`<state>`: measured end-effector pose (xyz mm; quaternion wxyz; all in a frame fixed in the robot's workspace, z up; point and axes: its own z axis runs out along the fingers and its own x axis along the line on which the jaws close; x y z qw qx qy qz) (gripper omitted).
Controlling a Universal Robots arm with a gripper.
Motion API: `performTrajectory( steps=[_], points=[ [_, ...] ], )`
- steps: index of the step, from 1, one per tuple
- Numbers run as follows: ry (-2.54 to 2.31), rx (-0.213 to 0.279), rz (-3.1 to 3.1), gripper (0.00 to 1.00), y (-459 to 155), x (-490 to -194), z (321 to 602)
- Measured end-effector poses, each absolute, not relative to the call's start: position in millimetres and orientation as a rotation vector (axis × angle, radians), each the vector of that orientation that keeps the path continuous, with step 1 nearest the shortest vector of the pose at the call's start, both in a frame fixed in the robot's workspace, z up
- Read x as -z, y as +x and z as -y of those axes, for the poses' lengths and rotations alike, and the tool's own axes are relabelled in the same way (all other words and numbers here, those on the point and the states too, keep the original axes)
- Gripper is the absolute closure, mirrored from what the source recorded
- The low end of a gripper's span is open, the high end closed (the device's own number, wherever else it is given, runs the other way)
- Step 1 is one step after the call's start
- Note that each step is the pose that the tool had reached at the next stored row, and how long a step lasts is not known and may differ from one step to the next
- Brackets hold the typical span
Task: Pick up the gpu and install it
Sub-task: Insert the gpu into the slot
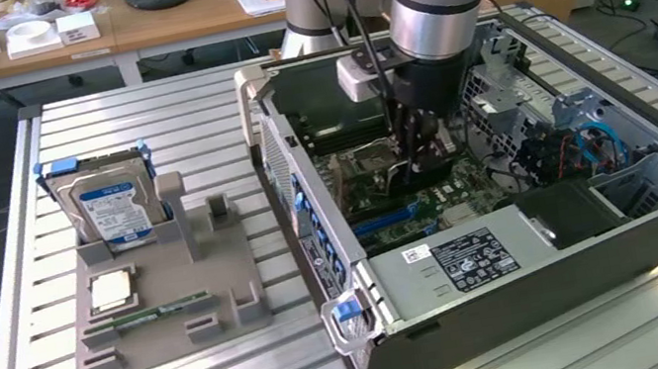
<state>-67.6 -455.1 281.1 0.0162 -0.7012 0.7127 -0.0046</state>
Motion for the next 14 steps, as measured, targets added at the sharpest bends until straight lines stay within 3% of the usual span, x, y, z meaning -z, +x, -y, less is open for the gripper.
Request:
performTrajectory(
  steps=[14],
  points=[
    [-2.162,0.015,-2.234,0.74,-70.6,-280.2,457.8]
  ],
)
